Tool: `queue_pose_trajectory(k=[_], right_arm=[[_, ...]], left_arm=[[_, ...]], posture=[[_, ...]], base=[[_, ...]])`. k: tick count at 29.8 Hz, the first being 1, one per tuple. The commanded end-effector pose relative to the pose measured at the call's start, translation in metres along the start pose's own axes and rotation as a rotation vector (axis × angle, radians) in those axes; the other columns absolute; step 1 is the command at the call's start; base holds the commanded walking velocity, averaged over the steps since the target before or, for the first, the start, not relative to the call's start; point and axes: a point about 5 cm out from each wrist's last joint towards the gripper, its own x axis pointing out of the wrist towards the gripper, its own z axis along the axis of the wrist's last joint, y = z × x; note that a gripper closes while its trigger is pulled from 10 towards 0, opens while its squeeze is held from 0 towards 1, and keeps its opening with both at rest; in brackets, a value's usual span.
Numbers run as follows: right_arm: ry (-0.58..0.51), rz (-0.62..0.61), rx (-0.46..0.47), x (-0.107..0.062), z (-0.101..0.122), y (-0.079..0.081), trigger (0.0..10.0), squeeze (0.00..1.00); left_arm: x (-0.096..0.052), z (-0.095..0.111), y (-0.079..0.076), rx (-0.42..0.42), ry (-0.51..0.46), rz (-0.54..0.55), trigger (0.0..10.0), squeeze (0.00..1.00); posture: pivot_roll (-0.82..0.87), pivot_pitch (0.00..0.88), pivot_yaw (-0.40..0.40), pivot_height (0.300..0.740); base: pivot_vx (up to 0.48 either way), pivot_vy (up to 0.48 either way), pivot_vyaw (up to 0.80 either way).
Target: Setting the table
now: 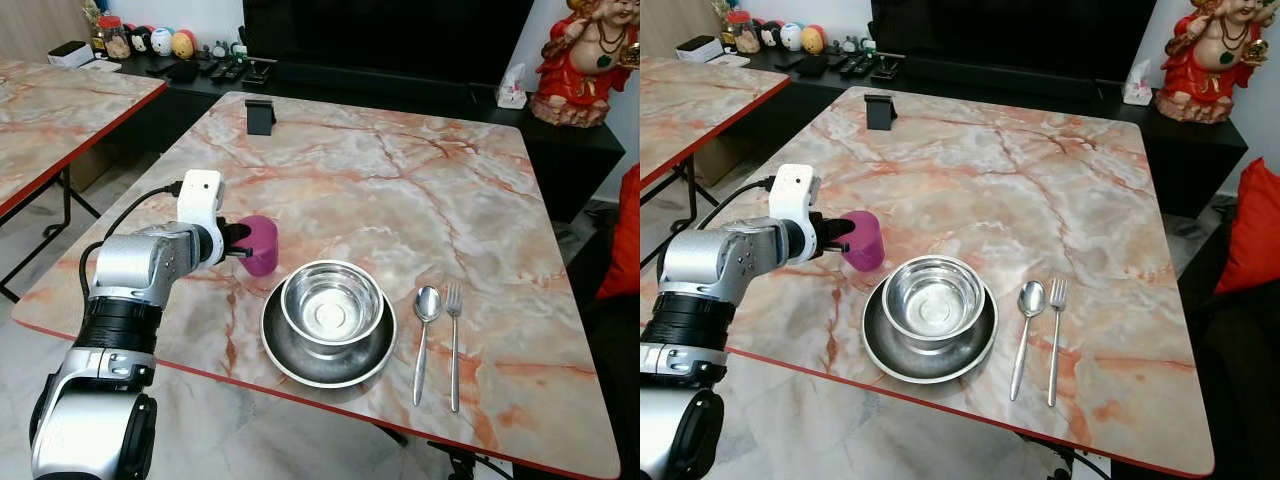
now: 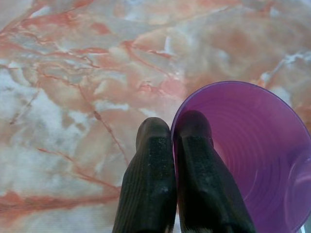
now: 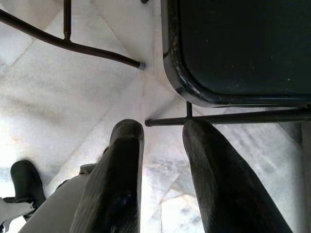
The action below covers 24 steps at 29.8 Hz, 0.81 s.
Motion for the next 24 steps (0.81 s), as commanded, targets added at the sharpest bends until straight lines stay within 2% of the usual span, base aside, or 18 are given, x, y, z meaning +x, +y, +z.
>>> queue_pose_trajectory(k=[1, 15, 24], right_arm=[[0.006, 0.0, 0.004, 0.0, -0.001, 0.001, 10.0, 0.0], [0.009, 0.002, -0.006, -0.001, -0.003, 0.001, 10.0, 0.0], [0.009, 0.002, -0.004, -0.001, -0.003, 0.0, 10.0, 0.0]], left_arm=[[0.001, -0.005, 0.0, 0.007, 0.023, 0.01, 10.0, 0.0], [0.009, -0.018, -0.002, -0.013, 0.041, 0.05, 10.0, 0.0], [0.01, -0.017, 0.004, -0.015, 0.022, 0.107, 10.0, 0.0]], posture=[[0.04, 0.0, -0.024, 0.74], [0.03, 0.0, -0.023, 0.74], [0.03, 0.0, -0.026, 0.74]], base=[[0.0, 0.0, 0.0], [0.0, 0.0, 0.0], [0.0, 0.0, 0.0]])
